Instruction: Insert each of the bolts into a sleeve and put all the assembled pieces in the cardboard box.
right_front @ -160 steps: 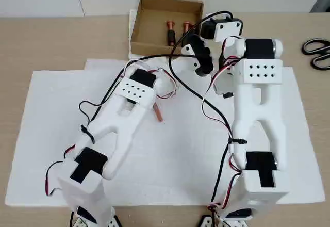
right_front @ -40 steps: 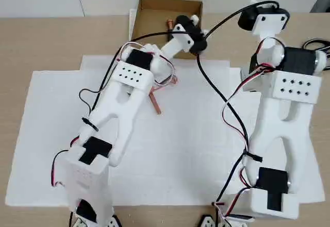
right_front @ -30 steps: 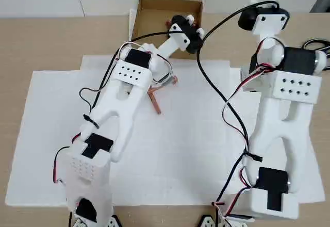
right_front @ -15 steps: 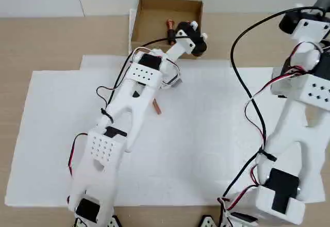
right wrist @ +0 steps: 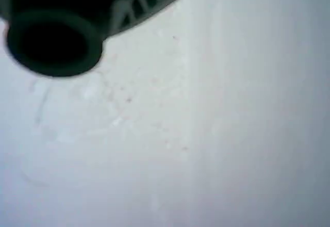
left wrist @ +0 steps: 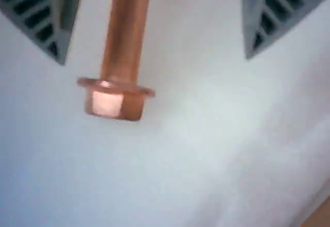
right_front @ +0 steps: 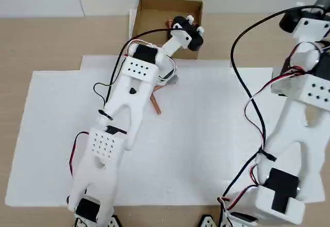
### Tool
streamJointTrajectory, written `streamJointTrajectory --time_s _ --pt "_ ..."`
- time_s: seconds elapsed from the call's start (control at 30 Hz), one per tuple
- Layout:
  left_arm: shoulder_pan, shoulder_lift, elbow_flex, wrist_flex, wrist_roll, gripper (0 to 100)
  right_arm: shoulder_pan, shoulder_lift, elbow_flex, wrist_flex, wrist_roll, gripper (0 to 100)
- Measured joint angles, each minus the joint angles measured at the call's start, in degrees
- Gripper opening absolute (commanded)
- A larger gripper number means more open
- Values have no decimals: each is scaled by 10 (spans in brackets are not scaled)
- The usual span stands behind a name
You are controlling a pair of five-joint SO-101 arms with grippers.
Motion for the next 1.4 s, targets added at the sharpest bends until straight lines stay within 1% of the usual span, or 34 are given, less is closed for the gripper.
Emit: streamJointTrajectory --time_s 0.1,0.17,0.8,0.87,1.0,1.13,1.4 --pt "0 4 0 9 -16 152 0 0 0 0 0 4" --pt "0 13 0 11 -24 139 0 0 0 0 0 4" --pt "0 57 -6 10 -28 137 0 0 0 0 0 4" --pt "1 57 -6 10 -28 110 0 0 0 0 0 4" --pt "4 57 -6 11 -28 6 0 0 0 0 0 4" --pt "5 58 -5 11 -26 6 0 0 0 0 0 4" --pt "18 58 -8 36 -25 6 0 0 0 0 0 4"
